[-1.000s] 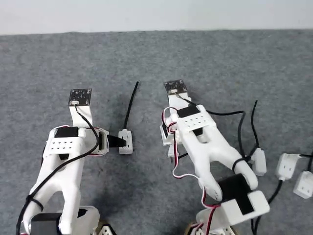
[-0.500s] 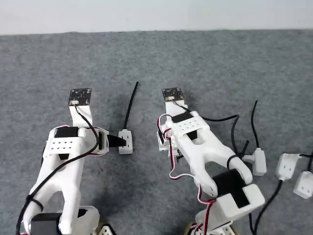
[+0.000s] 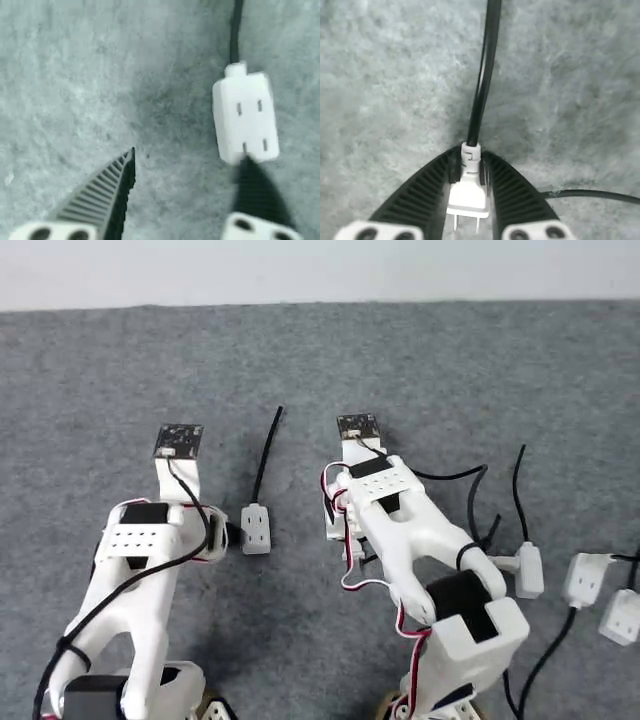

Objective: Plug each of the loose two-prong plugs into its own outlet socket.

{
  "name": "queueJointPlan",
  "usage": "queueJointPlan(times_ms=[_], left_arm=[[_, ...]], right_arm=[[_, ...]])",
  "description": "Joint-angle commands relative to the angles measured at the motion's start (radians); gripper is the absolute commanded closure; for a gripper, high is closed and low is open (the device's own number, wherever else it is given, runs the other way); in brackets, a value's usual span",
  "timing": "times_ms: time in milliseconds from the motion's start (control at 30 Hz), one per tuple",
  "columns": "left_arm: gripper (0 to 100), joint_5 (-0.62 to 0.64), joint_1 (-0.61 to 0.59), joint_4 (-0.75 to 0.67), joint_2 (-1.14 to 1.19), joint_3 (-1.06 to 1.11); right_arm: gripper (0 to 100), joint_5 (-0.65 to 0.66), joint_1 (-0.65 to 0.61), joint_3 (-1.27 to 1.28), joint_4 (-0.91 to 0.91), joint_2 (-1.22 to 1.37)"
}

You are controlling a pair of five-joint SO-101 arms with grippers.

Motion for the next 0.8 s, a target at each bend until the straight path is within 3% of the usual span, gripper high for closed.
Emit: queueJointPlan(times_ms=[0,233,367,500,767], left_arm=[[97,-0.114,0.011,-0.066,0.000,-0.013],[99,-0.120,0.003,-0.041,0.014,-0.035],[99,-0.143,0.003,0.031,0.164,-0.119],[99,-0.371,-0.006,0.114,0.328,-0.229],[99,-0.583,0.041,0.186,0.354,-0.229]], right_arm=[[99.1,-0.005,-0.010,-0.038,0.045,-0.142],[99.1,0.112,-0.059,0.092,0.051,-0.552],[99.1,0.138,-0.134,0.212,0.028,-0.822],[99.1,0.195,-0.216,0.359,-0.028,-1.009],[99.1,0.201,-0.355,0.503,-0.114,-1.046]])
